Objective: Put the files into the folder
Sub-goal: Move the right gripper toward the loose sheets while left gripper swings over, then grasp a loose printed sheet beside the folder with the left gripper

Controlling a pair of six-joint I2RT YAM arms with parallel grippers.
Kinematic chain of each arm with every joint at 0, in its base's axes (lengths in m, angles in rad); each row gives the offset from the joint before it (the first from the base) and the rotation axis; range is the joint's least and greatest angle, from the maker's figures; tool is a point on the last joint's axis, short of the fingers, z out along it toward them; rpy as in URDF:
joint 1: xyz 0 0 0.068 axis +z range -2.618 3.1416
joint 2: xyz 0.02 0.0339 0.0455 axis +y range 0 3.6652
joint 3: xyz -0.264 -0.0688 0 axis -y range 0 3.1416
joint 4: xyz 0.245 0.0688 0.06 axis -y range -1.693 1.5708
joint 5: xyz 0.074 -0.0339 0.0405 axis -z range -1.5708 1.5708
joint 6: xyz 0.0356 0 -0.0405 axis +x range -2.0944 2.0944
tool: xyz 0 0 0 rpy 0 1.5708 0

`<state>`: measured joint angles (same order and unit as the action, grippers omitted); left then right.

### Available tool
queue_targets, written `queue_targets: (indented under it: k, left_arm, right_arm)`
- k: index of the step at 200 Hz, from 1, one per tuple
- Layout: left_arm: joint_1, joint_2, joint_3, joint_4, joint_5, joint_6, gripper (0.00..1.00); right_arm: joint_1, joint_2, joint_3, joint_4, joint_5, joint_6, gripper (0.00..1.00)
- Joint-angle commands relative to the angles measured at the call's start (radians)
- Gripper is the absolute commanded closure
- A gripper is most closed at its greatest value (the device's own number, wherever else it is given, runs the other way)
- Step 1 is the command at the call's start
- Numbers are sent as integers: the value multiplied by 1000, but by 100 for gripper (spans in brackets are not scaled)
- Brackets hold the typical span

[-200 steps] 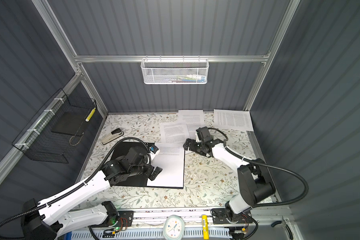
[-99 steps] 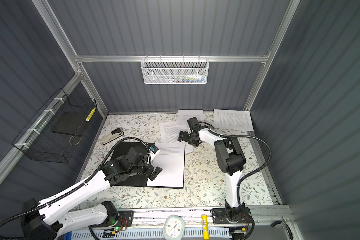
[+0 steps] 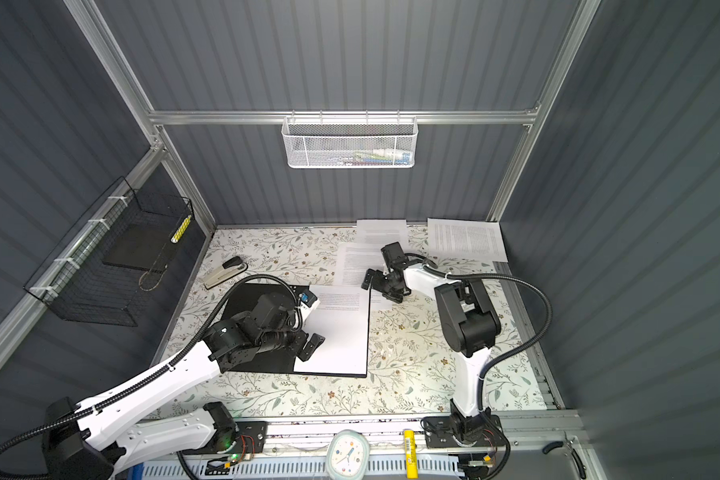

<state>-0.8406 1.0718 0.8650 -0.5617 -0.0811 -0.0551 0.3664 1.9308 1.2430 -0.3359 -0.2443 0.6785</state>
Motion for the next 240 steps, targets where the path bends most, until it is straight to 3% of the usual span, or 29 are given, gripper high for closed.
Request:
queue_targets:
  k: [1, 53, 80, 97, 121, 138, 171, 200, 218, 240]
  left_arm:
    - [1, -9, 31, -20, -1, 20, 0]
    - [2, -1, 45, 0, 2, -1, 0]
    - [1, 46, 91, 30, 61, -65, 0]
    - [-4, 151, 161, 1, 97, -92, 0]
    - [-87, 330, 264, 26, 80, -110, 0]
    - [-112, 468, 340, 81, 147, -147, 0]
    - [-165, 770, 576, 99, 176, -159, 0]
    - [-172, 1000, 783, 93, 221, -172, 0]
    - [-172, 1108, 896, 80, 224, -173, 0]
    - [-172, 1195, 985, 73, 214, -194, 0]
  right_arm:
    - [-32, -52, -139, -99, 82, 77, 1]
    - [-85, -372, -568, 50, -23, 153, 1]
    - [-133, -576, -717, -3, -11, 151, 1]
    - [-211, -721, -765, -87, -27, 140, 1]
    - [-348, -903, -765, -177, -23, 123, 1]
    - [-439, -969, -733, -187, -16, 114, 1]
    - [-507, -939, -650, -79, 3, 60, 1]
    - [-524, -885, -637, 88, 197, 52, 1]
    - [-542, -791, -552, 65, 252, 25, 1]
    - [-578, -625, -425, 3, 234, -18, 1]
